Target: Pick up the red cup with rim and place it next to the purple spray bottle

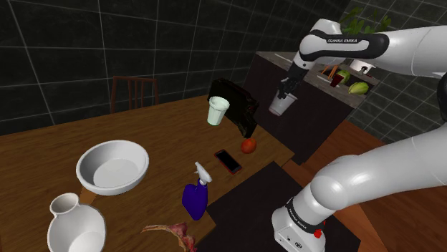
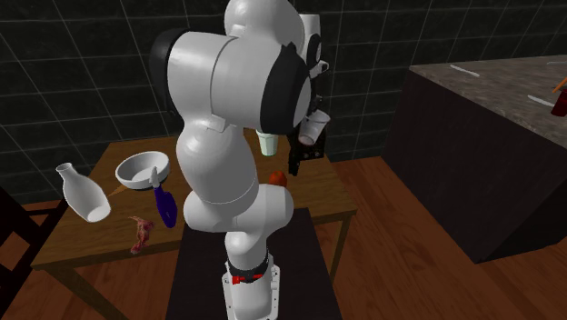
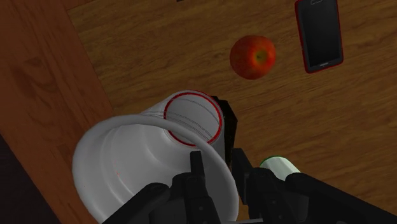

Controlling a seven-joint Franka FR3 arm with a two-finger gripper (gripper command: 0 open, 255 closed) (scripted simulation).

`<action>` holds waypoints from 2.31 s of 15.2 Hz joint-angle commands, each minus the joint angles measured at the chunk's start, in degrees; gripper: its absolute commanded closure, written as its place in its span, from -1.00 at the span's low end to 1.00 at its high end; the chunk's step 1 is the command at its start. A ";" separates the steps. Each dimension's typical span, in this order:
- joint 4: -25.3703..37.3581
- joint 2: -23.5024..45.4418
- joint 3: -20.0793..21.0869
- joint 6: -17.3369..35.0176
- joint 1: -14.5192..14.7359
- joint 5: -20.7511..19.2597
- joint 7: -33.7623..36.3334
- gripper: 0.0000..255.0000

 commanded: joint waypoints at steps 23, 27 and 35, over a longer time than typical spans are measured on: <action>-0.28 -11.11 13.91 -12.29 3.98 2.96 15.39 1.00; -1.89 -13.07 18.64 -13.06 5.80 5.06 20.91 1.00; -2.05 -13.73 28.13 -14.05 9.82 9.88 32.04 1.00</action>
